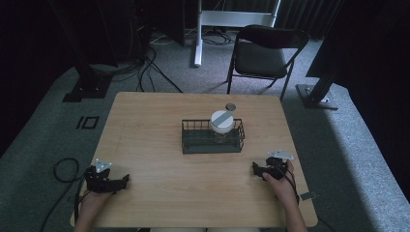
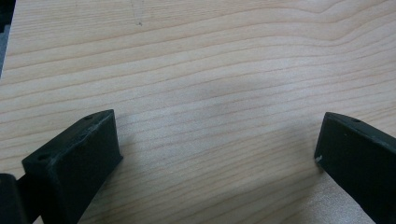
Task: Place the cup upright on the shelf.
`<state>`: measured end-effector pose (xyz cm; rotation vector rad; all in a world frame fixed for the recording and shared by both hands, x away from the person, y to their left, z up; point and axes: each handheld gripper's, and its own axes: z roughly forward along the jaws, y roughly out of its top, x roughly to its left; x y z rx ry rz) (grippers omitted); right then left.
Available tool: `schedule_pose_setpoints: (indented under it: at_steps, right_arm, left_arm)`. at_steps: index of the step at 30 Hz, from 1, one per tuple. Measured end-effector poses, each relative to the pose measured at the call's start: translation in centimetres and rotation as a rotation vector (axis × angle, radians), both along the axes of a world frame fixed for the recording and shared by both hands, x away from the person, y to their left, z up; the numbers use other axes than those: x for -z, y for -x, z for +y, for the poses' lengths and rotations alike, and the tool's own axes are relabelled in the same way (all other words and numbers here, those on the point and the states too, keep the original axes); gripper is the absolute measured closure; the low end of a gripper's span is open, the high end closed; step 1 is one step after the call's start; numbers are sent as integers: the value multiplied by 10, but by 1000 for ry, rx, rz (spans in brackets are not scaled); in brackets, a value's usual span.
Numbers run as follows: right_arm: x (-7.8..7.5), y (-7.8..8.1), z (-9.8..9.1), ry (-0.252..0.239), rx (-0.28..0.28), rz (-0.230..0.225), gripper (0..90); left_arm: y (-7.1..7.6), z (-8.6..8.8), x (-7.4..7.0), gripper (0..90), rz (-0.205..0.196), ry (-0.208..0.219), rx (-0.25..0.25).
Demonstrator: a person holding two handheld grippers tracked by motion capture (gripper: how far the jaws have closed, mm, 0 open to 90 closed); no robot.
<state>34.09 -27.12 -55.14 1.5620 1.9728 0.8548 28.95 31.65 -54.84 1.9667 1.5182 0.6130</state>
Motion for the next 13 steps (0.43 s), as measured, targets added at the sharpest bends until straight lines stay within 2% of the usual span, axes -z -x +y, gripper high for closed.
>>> schedule_pose_setpoints:
  at_steps: [13]
  right_arm:
    - [0,1,0,-1,-51,-1,118]
  left_arm:
    - [0,0,0,2,0,0,0]
